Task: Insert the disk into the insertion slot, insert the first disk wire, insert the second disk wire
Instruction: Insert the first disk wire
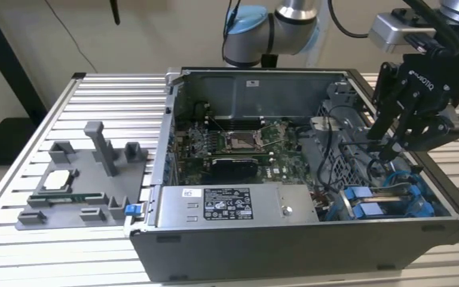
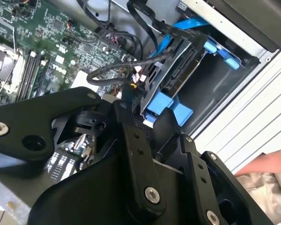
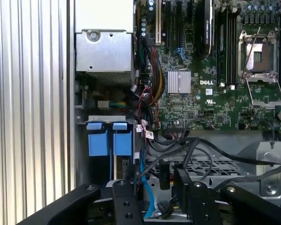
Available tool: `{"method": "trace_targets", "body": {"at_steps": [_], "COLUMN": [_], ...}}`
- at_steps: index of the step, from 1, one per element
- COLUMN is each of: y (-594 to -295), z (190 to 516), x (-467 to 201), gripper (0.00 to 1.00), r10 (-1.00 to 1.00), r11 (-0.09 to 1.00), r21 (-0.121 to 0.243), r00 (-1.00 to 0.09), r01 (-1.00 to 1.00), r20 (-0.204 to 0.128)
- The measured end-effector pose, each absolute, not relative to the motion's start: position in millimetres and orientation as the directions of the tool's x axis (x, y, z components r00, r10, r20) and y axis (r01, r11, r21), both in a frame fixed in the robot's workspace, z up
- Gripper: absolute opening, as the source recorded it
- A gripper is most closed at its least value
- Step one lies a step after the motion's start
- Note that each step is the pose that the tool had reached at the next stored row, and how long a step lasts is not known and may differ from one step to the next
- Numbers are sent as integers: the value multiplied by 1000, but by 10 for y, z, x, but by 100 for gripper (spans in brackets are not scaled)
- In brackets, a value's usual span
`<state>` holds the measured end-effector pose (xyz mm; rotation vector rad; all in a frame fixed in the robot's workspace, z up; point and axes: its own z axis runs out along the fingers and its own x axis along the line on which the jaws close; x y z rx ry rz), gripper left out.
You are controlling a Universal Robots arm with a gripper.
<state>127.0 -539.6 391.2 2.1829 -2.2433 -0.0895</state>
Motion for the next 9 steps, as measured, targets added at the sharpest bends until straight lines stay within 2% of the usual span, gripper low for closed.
{"method": "trace_targets", "body": {"at_steps": [9], "y": [-5396], "z": [3861], "x": [1256], "gripper": [100], "r10": [-998], "r11": [25], "r21": [48], "r00": [-27], "r01": [-999], "r20": [-50]}}
